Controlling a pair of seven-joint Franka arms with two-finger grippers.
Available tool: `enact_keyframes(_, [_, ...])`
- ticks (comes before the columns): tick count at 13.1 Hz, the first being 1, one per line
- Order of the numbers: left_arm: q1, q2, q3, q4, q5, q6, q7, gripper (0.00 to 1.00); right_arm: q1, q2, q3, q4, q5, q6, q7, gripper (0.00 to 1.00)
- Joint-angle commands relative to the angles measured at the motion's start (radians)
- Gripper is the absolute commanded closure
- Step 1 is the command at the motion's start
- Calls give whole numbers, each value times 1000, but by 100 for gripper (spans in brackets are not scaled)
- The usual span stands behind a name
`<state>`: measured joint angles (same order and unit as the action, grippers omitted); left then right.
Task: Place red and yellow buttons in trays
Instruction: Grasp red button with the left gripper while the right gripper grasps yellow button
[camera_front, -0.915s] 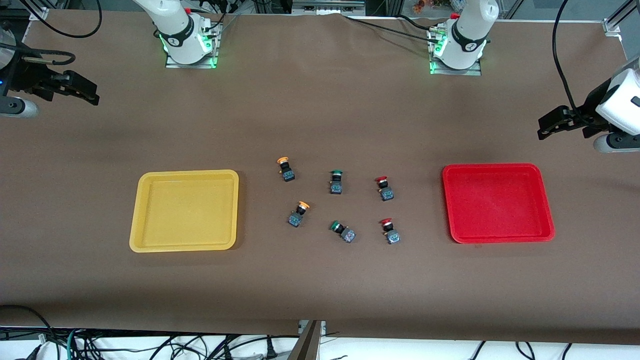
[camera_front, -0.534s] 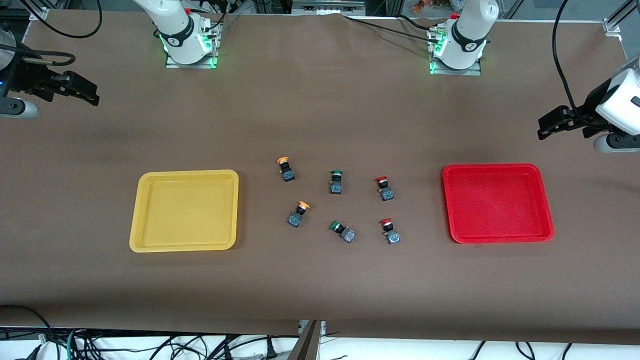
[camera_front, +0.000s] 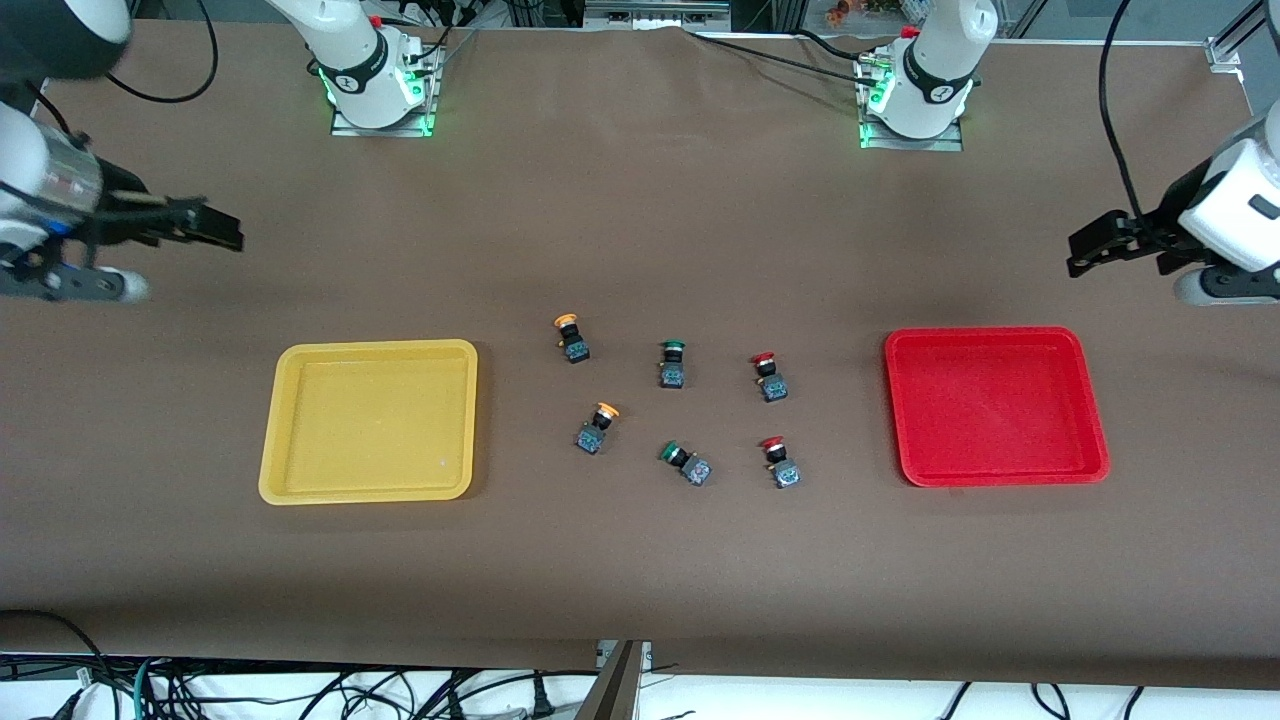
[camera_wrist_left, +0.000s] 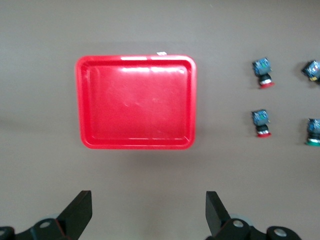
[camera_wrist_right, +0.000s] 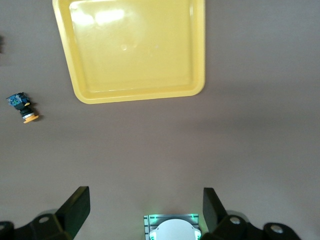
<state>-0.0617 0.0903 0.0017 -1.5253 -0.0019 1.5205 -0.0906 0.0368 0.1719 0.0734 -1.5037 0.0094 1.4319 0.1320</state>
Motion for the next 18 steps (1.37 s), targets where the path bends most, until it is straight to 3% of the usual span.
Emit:
enact_keyframes(1, [-27,148,-23,17,-73,22,-9,0,104,95,9,11,17,112,10,0])
enact_keyframes(6, [-248,443,-31,10,-78,407,-395,0,312,306,11,11,80,312,81,0])
enact_keyframes(9, [-326,566,-32,-13,-70,550,-443,0,443,408,9,7,78,447,187,0])
enact_keyframes(12, [-357,591,-34,-100,-67,673,-445,0,475,454,9,-48,72,562,189,0])
enact_keyframes(15, [-372,595,-32,-150,-67,702,-448,0,509,468,9,-122,66,703,184,0])
enact_keyframes(16, [-371,601,-34,-162,-67,711,-449,11,518,474,9,-133,64,743,186,0])
enact_keyframes(17, [-372,602,-34,-174,-67,722,-449,46,526,485,8,-144,63,775,184,0])
enact_keyframes(18, [-372,602,-34,-174,-67,722,-449,69,526,491,8,-153,63,801,186,0])
